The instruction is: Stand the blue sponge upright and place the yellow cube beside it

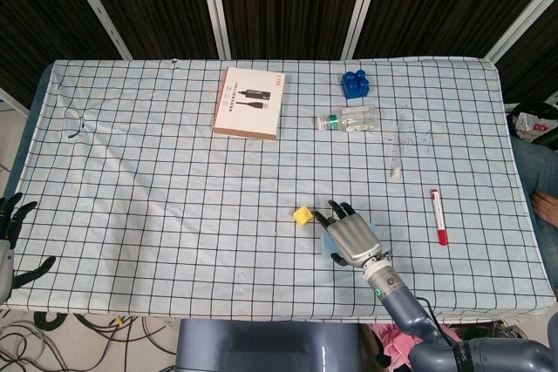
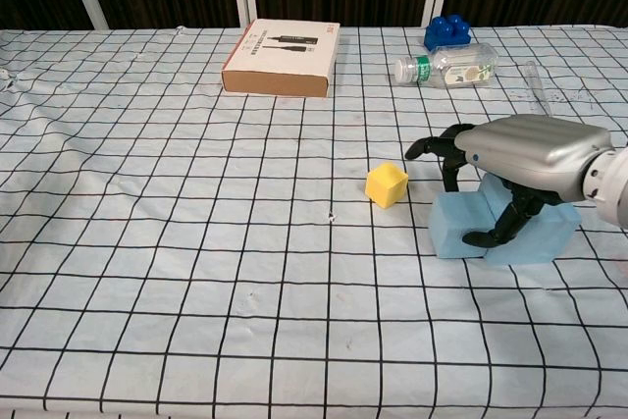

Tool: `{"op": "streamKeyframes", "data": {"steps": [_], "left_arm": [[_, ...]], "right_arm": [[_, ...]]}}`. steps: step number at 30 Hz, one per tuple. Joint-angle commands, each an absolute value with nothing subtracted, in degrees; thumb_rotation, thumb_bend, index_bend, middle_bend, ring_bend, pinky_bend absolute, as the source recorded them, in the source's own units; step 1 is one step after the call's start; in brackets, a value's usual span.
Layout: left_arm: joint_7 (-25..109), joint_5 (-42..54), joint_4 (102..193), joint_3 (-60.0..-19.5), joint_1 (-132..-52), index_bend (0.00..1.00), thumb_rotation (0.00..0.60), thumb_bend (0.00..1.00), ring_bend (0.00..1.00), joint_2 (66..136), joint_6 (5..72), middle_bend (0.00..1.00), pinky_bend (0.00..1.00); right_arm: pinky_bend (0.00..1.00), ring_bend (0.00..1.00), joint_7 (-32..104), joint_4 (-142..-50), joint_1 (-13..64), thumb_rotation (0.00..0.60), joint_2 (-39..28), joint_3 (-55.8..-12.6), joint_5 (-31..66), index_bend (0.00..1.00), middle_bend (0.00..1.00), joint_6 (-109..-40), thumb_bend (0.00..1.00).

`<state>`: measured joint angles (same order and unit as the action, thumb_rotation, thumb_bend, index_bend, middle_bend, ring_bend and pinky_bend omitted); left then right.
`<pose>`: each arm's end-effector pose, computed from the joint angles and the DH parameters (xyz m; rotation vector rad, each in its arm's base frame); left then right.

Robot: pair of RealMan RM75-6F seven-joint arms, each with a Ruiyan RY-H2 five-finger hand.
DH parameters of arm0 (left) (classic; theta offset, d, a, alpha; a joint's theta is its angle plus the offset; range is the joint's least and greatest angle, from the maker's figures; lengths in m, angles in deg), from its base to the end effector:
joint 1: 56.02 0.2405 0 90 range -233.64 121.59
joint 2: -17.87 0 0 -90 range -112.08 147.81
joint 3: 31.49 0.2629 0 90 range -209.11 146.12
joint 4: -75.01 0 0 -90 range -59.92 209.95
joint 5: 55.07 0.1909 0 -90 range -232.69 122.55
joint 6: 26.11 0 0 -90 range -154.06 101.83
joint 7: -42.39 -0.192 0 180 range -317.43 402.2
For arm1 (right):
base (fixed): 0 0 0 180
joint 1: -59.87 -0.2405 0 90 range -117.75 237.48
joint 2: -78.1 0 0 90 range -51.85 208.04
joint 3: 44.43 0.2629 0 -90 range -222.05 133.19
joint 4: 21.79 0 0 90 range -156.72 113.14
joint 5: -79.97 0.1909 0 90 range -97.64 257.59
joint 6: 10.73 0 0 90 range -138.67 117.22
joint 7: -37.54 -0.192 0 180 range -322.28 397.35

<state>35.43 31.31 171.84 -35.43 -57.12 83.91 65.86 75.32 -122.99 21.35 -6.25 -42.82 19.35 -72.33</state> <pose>-0.2966 0.2095 0.1871 -1.2784 -0.8341 -0.9305 -0.1508 -0.3186 -0.0183 2.0024 -0.8536 0.7379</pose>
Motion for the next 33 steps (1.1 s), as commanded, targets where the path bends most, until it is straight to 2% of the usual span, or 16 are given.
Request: {"op": "streamKeyframes", "data": {"steps": [1,14,33], "left_arm": [[35.4,31.3,171.8,-35.4,-57.1,0.16,0.600,0.11,0.00,83.9,65.9,0.06,0.00],[35.3,31.3,171.9,-35.5,-57.1,0.16,0.600,0.11,0.00,83.9,65.8,0.06,0.00],[35.4,31.1,171.8,-35.4,-57.2,0.16,0.600,0.11,0.00,83.9,65.6,0.06,0.00]], "right_arm": [[0.12,0.04,75.5,-123.0,21.3,0.600,-6.2,-42.9,19.5,0.12,0.38,-72.2,0.30],[0.12,0.04,75.5,-122.7,21.5,0.600,-6.2,-42.9,19.5,0.12,0.38,-72.0,0.30],[0.12,0.01,77.0,-123.9,21.6,0.600,-5.6,-43.4,20.6,0.12,0.31,-71.8,0.30]]}}
